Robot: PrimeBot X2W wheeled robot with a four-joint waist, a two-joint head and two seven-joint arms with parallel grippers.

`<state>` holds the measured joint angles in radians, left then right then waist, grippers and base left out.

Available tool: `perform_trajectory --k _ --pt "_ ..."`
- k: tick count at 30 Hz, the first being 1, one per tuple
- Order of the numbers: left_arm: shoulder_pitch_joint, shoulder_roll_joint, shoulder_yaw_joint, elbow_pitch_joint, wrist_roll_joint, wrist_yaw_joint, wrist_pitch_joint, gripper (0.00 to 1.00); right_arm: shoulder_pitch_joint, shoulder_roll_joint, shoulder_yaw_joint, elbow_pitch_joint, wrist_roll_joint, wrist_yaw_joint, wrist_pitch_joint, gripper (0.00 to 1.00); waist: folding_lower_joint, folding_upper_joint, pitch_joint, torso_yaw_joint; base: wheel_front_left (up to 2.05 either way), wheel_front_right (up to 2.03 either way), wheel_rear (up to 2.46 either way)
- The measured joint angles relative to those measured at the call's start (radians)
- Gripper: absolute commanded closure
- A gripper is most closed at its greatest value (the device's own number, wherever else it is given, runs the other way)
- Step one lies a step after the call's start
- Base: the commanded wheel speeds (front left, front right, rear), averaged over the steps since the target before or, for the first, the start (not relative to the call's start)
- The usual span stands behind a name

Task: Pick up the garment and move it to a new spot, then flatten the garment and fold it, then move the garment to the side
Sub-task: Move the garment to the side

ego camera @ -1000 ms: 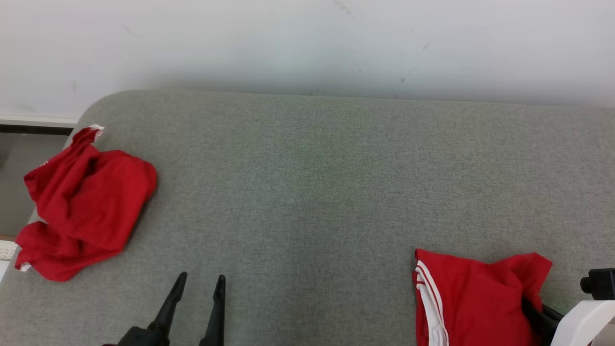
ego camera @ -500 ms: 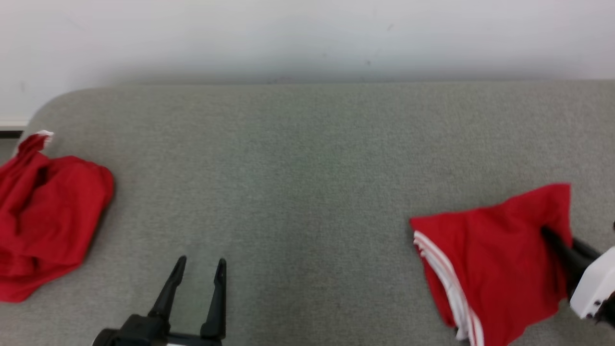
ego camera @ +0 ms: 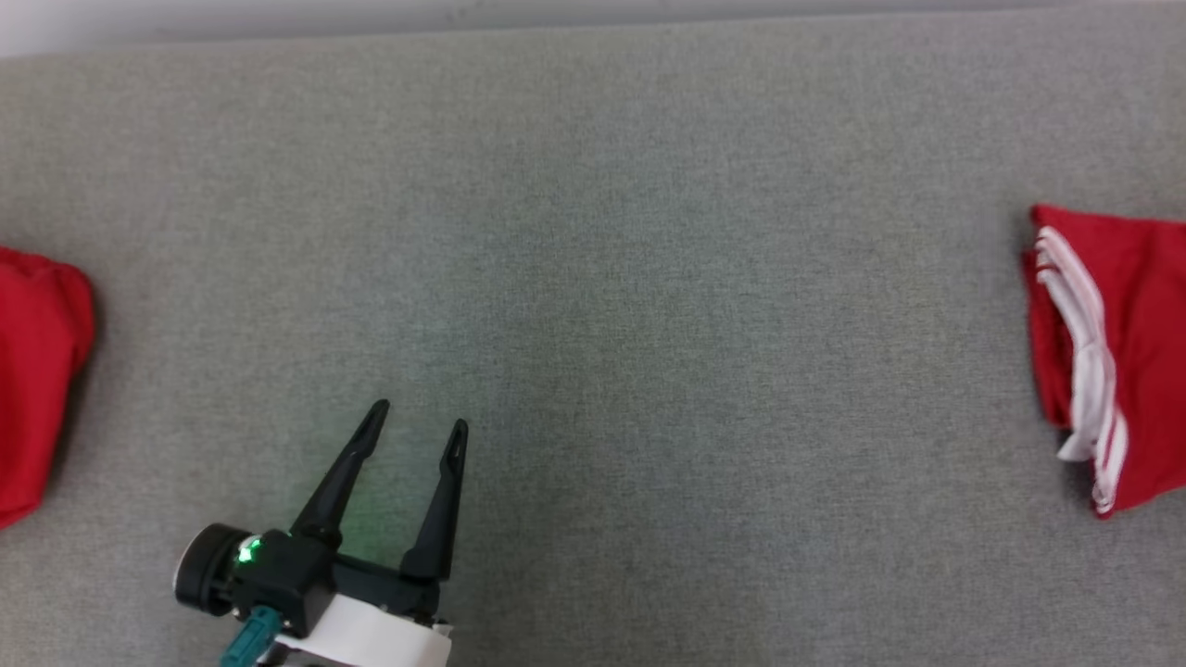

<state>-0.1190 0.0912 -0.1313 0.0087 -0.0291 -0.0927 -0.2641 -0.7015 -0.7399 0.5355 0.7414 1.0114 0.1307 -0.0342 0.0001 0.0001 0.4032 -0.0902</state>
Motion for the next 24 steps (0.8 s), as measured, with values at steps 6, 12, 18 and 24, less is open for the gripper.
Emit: perform_trajectory --k 6,12,18,24 --pt "-0.008 0.011 -0.005 -0.005 0.002 -0.005 0.000 0.00 -0.077 -0.013 -0.016 0.110 -0.065 0.000 -0.049 1.00 0.0001 0.0000 0.037 0.007 0.00 0.00 0.00" --pt "-0.019 0.009 -0.014 -0.003 0.006 -0.005 0.000 0.00 -0.150 -0.003 -0.053 0.259 -0.141 0.000 -0.143 0.09 0.0000 0.0000 0.031 0.014 0.00 0.00 0.00" --pt "-0.013 0.002 -0.019 0.007 0.005 0.002 0.000 0.00 -0.166 0.020 -0.081 0.378 -0.220 0.000 -0.216 0.00 -0.0001 0.0000 0.002 0.013 0.00 0.00 0.00" --pt "0.004 -0.010 -0.013 0.011 -0.002 0.010 0.000 0.00 -0.143 0.034 -0.130 0.328 -0.280 0.000 -0.227 0.00 -0.0001 0.0000 -0.043 0.008 0.00 0.00 0.00"
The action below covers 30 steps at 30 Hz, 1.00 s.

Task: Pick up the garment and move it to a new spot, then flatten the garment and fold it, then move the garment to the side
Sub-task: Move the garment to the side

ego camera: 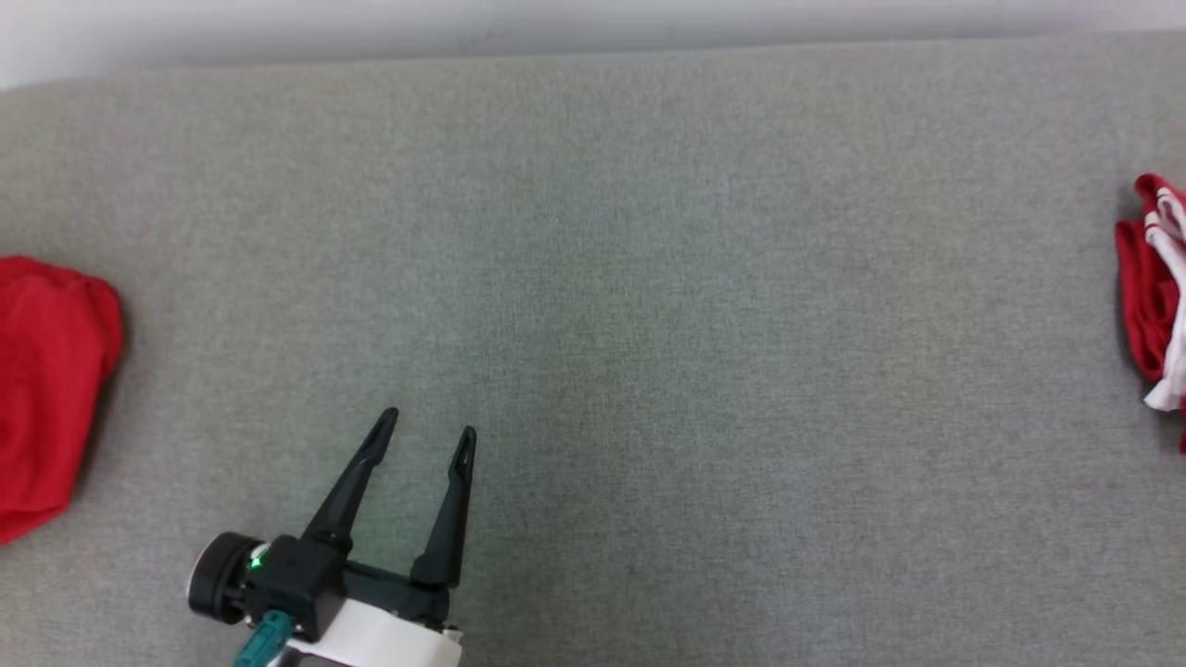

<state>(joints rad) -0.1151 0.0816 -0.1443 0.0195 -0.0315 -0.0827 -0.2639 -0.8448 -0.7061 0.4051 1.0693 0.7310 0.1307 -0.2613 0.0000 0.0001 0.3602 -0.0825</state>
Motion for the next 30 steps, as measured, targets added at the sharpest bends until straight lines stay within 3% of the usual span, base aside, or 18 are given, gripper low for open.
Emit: perform_trajectory --k 10,14,23,30 --pt "0.050 -0.018 0.023 0.000 -0.037 0.027 0.000 0.00 0.215 0.020 -0.132 -0.268 -0.149 0.000 -0.001 0.00 0.0000 -0.0001 -0.102 -0.001 0.00 0.00 0.00" --pt "0.082 -0.024 0.040 0.009 -0.051 0.040 0.000 0.00 0.351 0.065 -0.219 -0.411 -0.230 0.000 -0.001 0.00 -0.0001 0.0000 -0.157 0.006 0.00 0.00 0.00" --pt "0.161 -0.031 0.055 0.041 -0.058 0.053 0.000 0.00 0.684 0.267 -0.404 -0.726 -0.392 0.000 -0.001 0.00 -0.0001 0.0000 -0.286 0.032 0.00 0.00 0.00" --pt "0.195 -0.032 0.058 0.065 -0.056 0.053 0.000 0.00 0.859 0.404 -0.458 -0.864 -0.496 0.000 -0.001 0.00 -0.0002 0.0000 -0.349 0.046 0.00 0.00 0.00"
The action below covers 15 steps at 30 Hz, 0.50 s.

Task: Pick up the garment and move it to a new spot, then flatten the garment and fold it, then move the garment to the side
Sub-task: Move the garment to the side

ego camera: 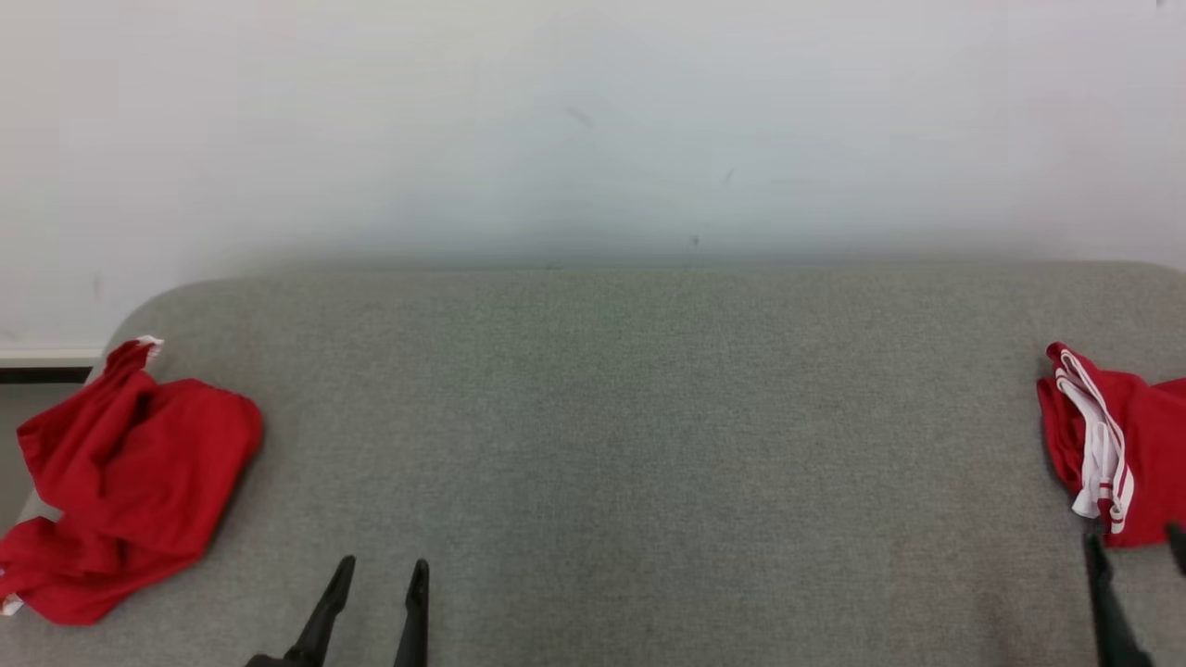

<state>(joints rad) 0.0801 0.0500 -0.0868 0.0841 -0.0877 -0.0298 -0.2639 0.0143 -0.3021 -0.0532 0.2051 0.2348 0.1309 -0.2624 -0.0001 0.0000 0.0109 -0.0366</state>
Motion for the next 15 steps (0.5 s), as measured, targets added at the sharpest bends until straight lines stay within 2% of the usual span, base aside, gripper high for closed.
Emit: perform_trajectory --k 8,15 --pt "0.032 0.000 0.021 0.024 0.000 0.015 0.000 0.00 0.096 0.105 0.048 -0.028 -0.037 0.000 0.000 0.00 0.0000 0.0000 -0.042 -0.010 0.00 0.00 0.00" --pt "0.046 -0.001 0.028 0.030 0.000 0.017 0.000 0.00 0.106 0.140 0.066 -0.025 -0.050 0.000 0.000 0.00 0.0000 0.0000 -0.057 -0.015 0.00 0.00 0.00"
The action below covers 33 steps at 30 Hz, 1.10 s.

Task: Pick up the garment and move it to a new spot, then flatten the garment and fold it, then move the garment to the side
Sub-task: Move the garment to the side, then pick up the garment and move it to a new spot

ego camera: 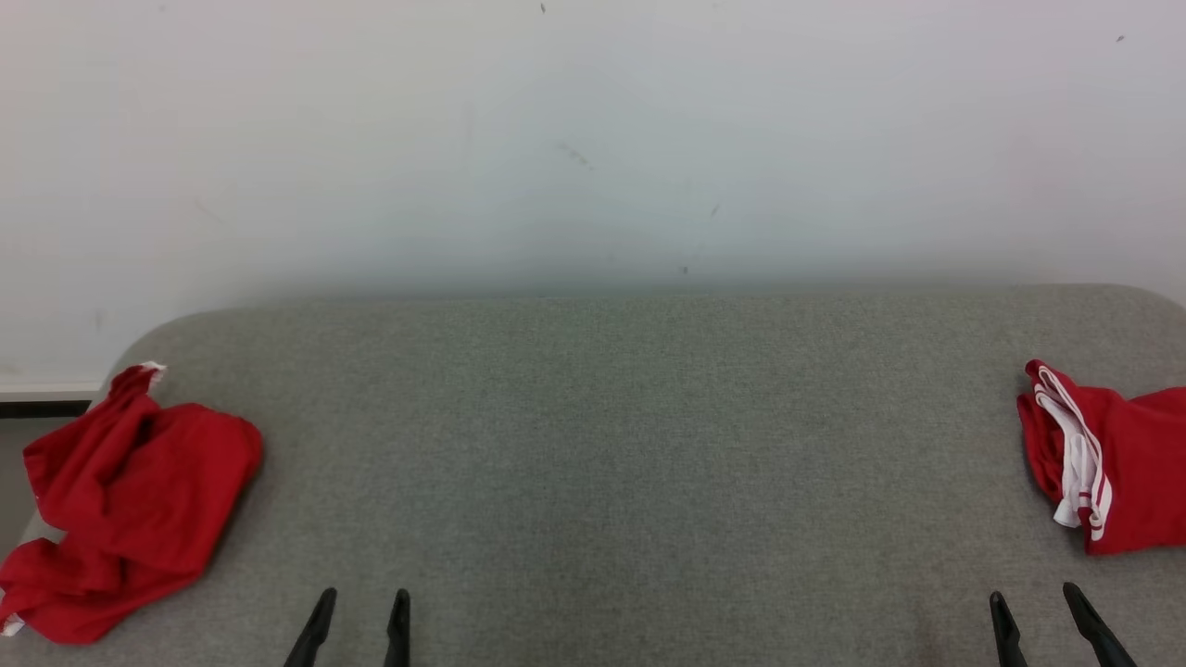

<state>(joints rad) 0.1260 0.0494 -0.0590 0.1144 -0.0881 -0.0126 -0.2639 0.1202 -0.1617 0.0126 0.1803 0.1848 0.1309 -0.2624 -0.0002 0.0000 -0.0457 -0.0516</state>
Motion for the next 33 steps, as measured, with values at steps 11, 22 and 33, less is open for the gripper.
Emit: perform_trajectory --k 11,22,33 --pt "-0.007 0.000 -0.011 0.001 -0.001 -0.003 0.000 0.00 0.008 -0.001 0.004 0.000 -0.003 0.000 0.000 0.00 0.0001 0.0000 -0.002 0.054 0.00 0.00 0.00" --pt "0.023 0.000 -0.001 -0.006 0.000 -0.004 0.000 0.00 0.019 0.011 0.056 0.014 0.004 0.000 0.000 0.00 0.0001 0.0000 -0.017 0.256 0.00 0.00 0.00" --pt "0.020 0.000 0.002 -0.029 -0.001 -0.023 0.000 0.00 0.002 0.013 0.085 0.017 0.008 0.000 0.000 0.00 0.0001 0.0000 0.005 0.418 0.00 0.00 0.00"
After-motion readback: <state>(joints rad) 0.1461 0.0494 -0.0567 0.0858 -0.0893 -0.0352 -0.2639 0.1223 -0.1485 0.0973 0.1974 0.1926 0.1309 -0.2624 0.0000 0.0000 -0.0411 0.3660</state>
